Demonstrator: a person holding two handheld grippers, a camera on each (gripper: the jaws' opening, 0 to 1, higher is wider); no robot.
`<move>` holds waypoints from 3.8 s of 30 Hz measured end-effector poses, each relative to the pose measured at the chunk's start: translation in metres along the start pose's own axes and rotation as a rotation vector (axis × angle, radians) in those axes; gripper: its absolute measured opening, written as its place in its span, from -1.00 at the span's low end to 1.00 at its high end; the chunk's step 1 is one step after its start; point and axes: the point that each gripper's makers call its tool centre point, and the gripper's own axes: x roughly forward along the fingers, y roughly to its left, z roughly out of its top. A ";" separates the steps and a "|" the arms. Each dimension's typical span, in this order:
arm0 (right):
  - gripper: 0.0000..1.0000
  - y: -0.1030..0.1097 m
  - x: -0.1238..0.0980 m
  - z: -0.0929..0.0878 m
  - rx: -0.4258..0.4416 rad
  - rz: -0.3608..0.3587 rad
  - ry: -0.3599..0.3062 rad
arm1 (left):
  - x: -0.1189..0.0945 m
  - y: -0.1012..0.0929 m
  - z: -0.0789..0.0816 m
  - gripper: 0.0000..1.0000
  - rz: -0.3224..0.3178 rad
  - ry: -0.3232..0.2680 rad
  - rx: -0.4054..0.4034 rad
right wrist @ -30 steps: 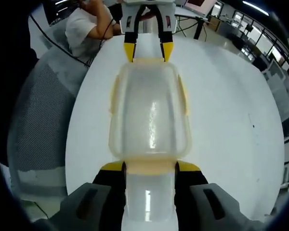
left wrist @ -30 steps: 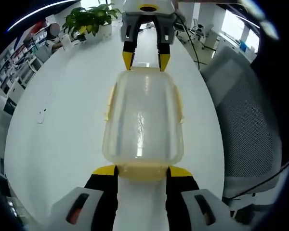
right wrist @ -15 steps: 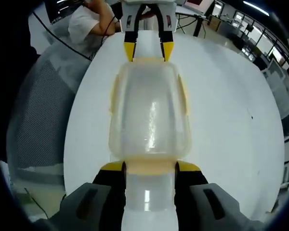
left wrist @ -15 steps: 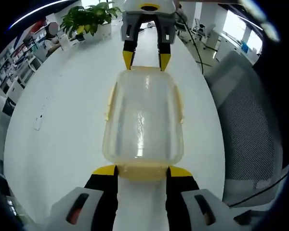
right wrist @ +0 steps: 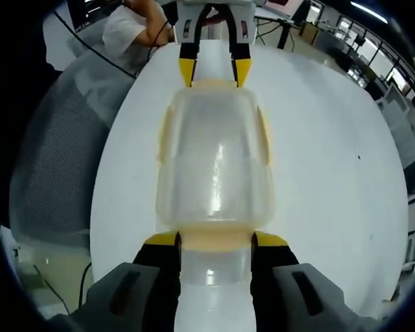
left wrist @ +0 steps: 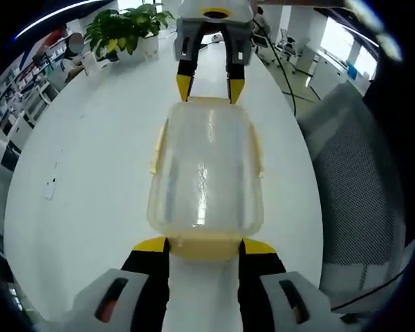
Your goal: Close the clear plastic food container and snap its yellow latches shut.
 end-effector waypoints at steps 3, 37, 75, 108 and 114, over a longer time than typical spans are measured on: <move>-0.28 0.000 -0.001 -0.008 0.005 0.000 0.005 | 0.006 -0.001 0.007 -0.34 -0.004 0.002 0.002; -0.28 0.002 -0.026 -0.077 0.018 -0.015 0.040 | 0.043 -0.006 0.070 -0.34 -0.029 -0.021 0.009; -0.26 0.008 -0.024 -0.091 0.040 0.007 -0.016 | 0.055 -0.011 0.078 -0.33 -0.034 0.014 0.023; -0.21 0.008 -0.047 -0.101 0.366 -0.075 -0.197 | 0.037 -0.016 0.068 -0.36 -0.041 -0.203 -0.320; -0.29 0.003 -0.055 -0.090 0.465 -0.104 -0.289 | 0.029 -0.015 0.080 -0.35 -0.064 -0.340 -0.531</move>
